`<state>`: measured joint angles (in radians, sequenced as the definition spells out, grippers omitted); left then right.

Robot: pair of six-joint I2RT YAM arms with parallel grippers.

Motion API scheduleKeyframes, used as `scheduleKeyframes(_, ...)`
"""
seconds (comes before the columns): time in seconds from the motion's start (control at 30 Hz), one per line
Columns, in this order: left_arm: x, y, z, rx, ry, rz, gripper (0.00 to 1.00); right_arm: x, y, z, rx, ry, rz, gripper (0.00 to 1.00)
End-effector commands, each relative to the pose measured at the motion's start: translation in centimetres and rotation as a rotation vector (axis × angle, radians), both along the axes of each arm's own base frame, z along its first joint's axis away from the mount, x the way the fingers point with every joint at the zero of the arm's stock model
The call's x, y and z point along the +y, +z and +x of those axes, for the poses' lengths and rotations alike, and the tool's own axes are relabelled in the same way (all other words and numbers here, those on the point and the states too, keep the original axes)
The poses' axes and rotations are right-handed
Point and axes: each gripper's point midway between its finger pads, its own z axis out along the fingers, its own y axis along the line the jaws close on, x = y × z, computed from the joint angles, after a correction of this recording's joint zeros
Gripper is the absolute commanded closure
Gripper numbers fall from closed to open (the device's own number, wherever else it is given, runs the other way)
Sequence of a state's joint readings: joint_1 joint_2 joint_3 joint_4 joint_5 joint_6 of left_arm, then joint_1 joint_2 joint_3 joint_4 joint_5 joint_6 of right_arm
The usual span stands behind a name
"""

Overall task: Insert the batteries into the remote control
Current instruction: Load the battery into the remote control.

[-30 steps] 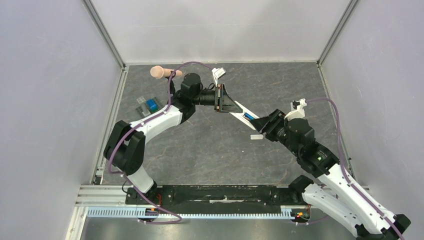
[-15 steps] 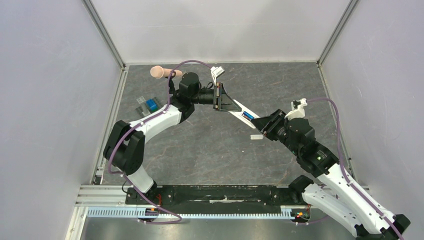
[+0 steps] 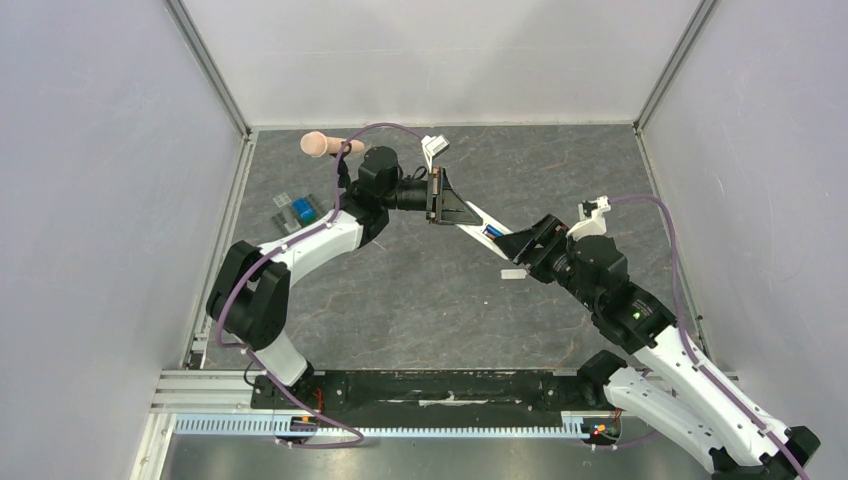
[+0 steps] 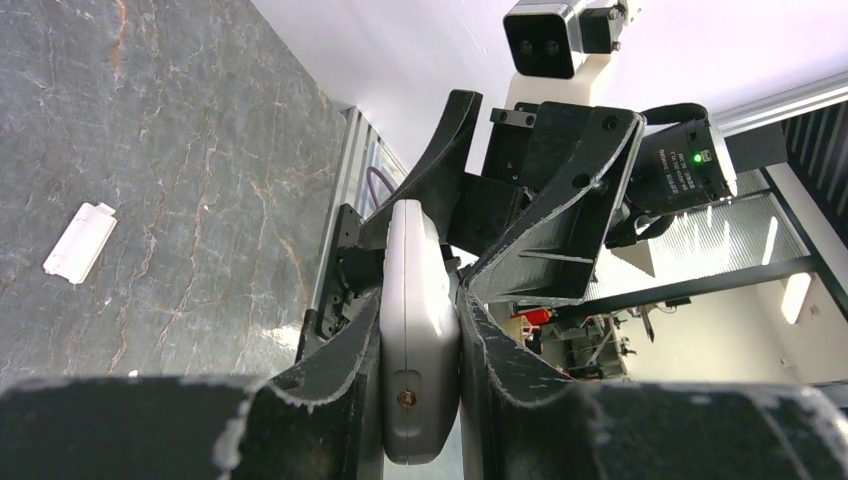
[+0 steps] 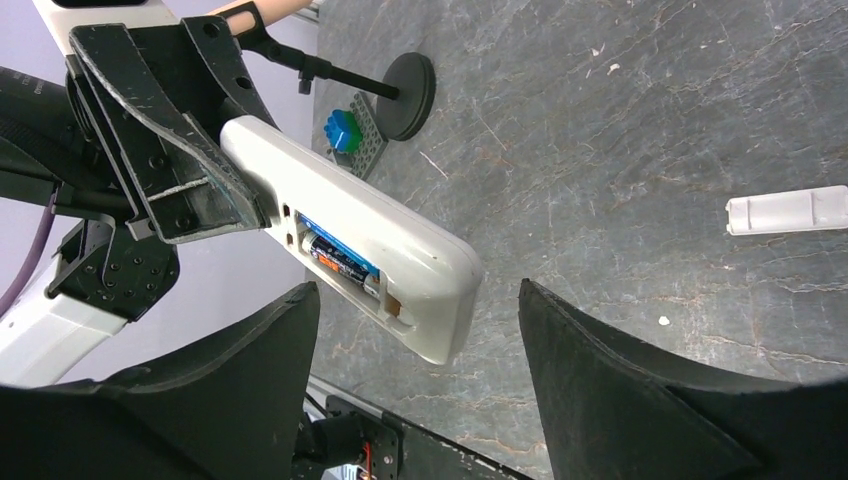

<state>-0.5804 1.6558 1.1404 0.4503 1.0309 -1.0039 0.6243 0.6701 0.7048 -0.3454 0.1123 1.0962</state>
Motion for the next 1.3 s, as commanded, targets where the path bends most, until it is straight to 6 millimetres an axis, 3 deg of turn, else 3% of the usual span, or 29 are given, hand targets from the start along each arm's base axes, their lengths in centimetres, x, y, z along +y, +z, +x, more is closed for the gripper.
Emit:
scheduleKeyframes(0.0, 0.5, 2.1, -1.2, -0.079, -0.022, -0.034, 0.98, 0.1, 1.2, 0.1, -0.033, 0.004, 0.018, 0.24)
scheduleKeyframes(0.37, 0.9, 1.9, -1.7, -0.094, -0.028, -0.027, 0.98, 1.4, -0.2, 0.9, -0.013, 0.049, -0.016, 0.27)
scheduleKeyframes(0.63, 0.9, 2.3, -1.9, -0.106, -0.034, -0.034, 0.98, 1.9, -1.7, 0.8, 0.026, 0.073, -0.035, 0.40)
scheduleKeyframes(0.73, 0.9, 1.9, -1.8, -0.103, -0.029, -0.024, 0.98, 1.9, -1.0, 0.8, 0.014, 0.073, -0.029, 0.33)
scheduleKeyframes(0.87, 1.0, 0.2, -1.0, -0.106, 0.007, 0.042, 0.98, 1.3, 1.6, 1.0, -0.055, 0.052, -0.026, 0.22)
scheduleKeyframes(1.0, 1.3, -2.1, -0.3, -0.119, 0.046, 0.134, 0.98, -0.4, 4.0, 1.0, -0.128, -0.009, -0.051, 0.17)
scheduleKeyframes(1.07, 1.4, -2.9, -0.1, -0.126, 0.058, 0.161, 0.98, -1.8, 4.3, 1.2, -0.124, -0.065, -0.098, 0.17)
scheduleKeyframes(1.17, 1.7, -3.7, 0.0, -0.129, 0.069, 0.191, 0.98, -4.0, 3.3, 1.5, -0.079, -0.154, -0.196, 0.17)
scheduleKeyframes(1.27, 1.9, -4.7, 0.1, -0.136, 0.076, 0.227, 0.98, -6.2, 0.2, 1.8, 0.027, -0.224, -0.361, 0.18)
